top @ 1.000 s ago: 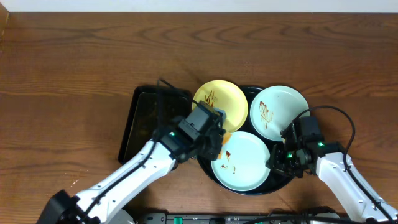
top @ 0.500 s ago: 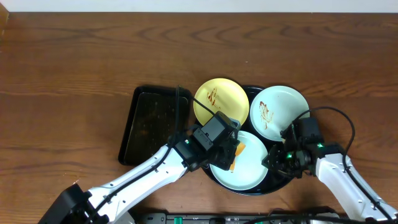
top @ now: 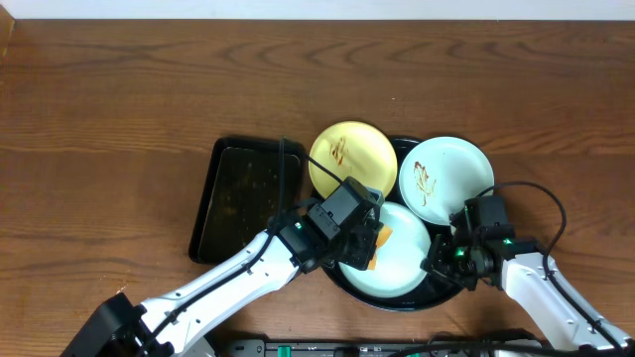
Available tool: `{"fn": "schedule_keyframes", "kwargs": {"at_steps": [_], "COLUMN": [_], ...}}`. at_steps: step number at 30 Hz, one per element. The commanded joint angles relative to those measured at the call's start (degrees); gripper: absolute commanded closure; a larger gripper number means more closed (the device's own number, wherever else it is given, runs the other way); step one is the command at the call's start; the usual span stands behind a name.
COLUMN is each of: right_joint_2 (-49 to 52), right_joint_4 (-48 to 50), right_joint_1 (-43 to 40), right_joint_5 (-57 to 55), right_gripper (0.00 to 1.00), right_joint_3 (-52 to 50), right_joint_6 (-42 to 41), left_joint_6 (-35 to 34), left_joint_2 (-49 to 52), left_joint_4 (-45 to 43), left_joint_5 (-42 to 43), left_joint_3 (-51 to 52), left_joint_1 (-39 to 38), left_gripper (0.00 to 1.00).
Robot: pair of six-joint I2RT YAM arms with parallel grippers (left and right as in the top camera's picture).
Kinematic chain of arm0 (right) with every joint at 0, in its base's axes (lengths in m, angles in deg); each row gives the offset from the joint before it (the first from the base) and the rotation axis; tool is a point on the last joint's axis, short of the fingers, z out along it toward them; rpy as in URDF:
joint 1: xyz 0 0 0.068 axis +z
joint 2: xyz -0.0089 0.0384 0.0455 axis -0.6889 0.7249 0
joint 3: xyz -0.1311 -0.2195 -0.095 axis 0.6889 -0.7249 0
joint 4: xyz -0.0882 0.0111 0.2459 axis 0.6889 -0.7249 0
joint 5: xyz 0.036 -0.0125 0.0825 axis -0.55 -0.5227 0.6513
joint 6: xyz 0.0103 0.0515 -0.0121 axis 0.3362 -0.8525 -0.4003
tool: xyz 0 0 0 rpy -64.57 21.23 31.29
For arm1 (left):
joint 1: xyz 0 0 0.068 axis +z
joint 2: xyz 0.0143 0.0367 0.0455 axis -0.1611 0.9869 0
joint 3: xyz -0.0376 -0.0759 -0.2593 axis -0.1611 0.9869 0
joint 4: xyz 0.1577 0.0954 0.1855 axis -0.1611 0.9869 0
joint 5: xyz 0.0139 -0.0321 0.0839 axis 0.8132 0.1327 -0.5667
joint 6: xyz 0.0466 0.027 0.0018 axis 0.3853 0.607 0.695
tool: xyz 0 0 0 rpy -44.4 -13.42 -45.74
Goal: Clean dirty plates on tray and stack at the side
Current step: 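Scrub the front light-blue plate with the sponge in the left gripper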
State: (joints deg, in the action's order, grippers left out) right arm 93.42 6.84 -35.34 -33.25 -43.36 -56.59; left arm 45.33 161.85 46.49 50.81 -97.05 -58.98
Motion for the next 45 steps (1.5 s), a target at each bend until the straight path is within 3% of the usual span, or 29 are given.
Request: {"fn": "schedule_keyframes", "kwargs": {"at_steps": [1, 8, 16, 27, 36, 45], "right_joint_2": [0.09, 0.09, 0.09, 0.09, 0.09, 0.07], "right_joint_4": [-0.02, -0.04, -0.85, -1.79, -2.47, -3.13], "right_joint_1": [0.50, 0.50, 0.50, 0.50, 0.50, 0.46], "right_joint_5": [-1.14, -1.09, -1.11, -1.11, -1.11, -1.55], "right_gripper": [0.99, 0.99, 0.99, 0.99, 0.99, 0.99], "right_joint_3": [-1.57, -1.57, -1.57, -1.57, -1.57, -1.57], "right_joint_6": [-2.27, -2.73, -3.13, -3.10, -3.10, -3.98], "left_joint_6": [-0.57, -4.39, -17.40, -25.92, -25.29, -23.15], "left_joint_2": [1.07, 4.87, 12.35, 19.41, 22.73, 22.71], "left_joint_4": [-0.52, -5.79, -15.82, -24.79, -23.91, -9.90], "left_joint_5": [0.76, 5.99, 8.72, 6.21, 0.74, -5.62], "left_joint_3": [-0.48, -0.48, -0.48, -0.48, -0.48, -0.50], "left_joint_1": [-0.17, -2.16, -4.87, -4.85, -4.83, 0.46], "left_gripper": [0.93, 0.93, 0.93, 0.93, 0.92, 0.93]}}
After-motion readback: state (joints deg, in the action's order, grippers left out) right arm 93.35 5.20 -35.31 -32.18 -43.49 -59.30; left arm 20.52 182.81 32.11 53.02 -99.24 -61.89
